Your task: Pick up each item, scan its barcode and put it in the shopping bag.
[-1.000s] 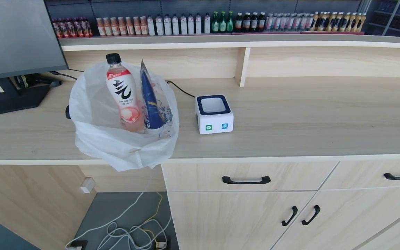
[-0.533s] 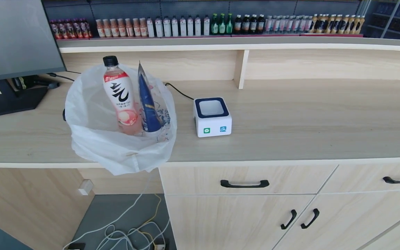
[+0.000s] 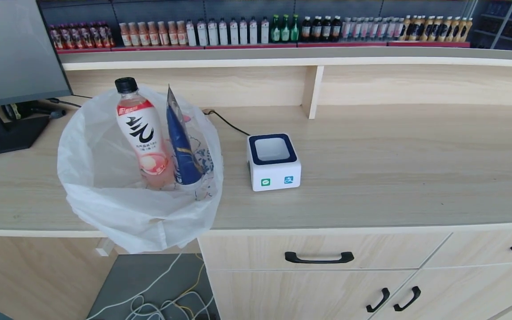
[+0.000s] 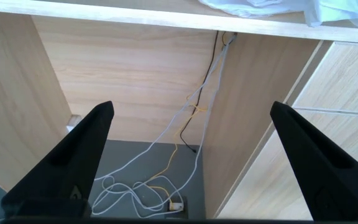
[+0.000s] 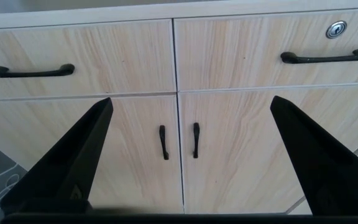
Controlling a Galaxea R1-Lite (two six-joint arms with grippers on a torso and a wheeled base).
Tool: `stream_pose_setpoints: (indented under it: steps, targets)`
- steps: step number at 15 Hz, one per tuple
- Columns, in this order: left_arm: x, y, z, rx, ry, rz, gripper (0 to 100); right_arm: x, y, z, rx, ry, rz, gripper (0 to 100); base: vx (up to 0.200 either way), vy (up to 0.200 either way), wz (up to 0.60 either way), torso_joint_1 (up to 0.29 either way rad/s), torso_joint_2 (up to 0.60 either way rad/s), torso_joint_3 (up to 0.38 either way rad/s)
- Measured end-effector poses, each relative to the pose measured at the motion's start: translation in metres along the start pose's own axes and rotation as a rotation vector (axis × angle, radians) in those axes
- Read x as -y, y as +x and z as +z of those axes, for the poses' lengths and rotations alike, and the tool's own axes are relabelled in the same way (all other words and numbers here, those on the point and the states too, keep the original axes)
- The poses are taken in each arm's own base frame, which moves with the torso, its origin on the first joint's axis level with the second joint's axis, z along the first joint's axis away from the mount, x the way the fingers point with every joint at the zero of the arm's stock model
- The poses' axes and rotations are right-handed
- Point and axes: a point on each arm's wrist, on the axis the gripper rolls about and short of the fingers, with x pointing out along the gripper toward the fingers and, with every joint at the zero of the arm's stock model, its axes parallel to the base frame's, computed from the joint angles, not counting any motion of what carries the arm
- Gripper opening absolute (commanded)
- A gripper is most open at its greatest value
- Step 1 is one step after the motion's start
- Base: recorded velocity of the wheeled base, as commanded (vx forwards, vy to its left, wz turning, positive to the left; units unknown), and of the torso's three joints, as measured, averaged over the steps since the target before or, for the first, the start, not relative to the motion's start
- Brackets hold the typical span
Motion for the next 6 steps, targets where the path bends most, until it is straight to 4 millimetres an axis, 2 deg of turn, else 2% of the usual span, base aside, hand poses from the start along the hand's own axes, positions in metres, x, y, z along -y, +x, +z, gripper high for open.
stream_pose_setpoints:
  steps: [6]
  targets:
    - [0.0000, 0.0000, 0.0000, 0.000, -0.002, 0.000, 100, 0.0000, 0.0000, 0.0001, 0.000, 0.002, 0.001, 100, 0.000, 0.000, 0.00, 0.000, 0.00, 0.000]
